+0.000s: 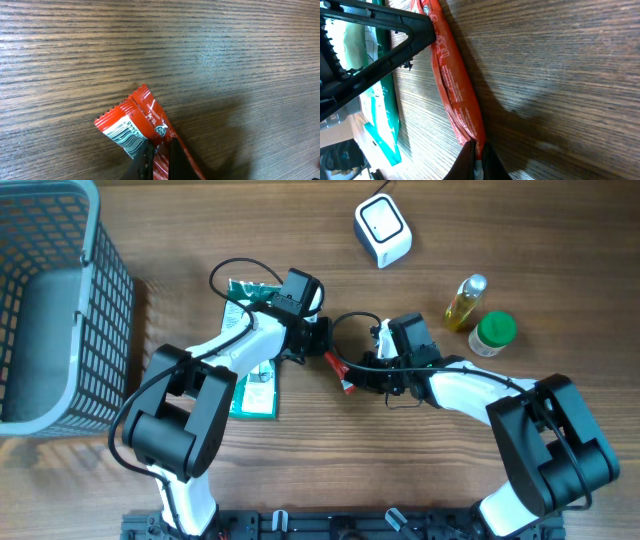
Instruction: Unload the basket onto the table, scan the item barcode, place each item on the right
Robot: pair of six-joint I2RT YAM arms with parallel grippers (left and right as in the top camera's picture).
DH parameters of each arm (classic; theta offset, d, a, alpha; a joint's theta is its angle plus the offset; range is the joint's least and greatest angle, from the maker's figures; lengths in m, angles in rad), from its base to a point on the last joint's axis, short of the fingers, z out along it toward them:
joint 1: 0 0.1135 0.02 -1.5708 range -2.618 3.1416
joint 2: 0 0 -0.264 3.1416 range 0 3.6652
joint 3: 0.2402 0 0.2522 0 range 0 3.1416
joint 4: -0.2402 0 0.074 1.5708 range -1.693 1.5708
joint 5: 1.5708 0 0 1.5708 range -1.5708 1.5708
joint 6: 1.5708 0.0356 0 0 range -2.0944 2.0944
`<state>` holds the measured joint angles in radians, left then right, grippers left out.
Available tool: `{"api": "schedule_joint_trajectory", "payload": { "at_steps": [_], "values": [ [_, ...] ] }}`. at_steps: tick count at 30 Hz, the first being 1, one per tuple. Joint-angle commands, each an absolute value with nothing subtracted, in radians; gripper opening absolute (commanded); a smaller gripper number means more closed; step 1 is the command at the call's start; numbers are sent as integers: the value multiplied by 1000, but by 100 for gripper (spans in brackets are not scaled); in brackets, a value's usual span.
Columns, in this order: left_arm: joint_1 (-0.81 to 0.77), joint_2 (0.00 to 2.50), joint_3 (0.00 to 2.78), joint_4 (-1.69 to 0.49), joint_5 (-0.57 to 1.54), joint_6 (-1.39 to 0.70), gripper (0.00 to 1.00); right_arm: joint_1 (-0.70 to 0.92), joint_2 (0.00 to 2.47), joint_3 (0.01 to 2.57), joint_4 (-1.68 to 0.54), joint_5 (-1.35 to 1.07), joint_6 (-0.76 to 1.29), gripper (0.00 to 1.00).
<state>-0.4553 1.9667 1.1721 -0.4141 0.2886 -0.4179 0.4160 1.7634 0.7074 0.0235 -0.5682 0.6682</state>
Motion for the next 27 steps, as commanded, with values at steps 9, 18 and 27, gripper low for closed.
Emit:
{"api": "schedule_joint_trajectory", "payload": {
  "at_steps": [9, 18, 27],
  "values": [
    [-385, 1939, 1250, -571, 218, -423, 4, 418, 1784, 694, 13, -517, 617, 4],
    [-139, 1710, 1354, -633, -70, -423, 8, 418, 1784, 694, 12, -513, 605, 4],
    [7, 1687, 1354, -691, -106, -423, 84, 418, 1784, 694, 12, -508, 604, 4]
  ]
}}
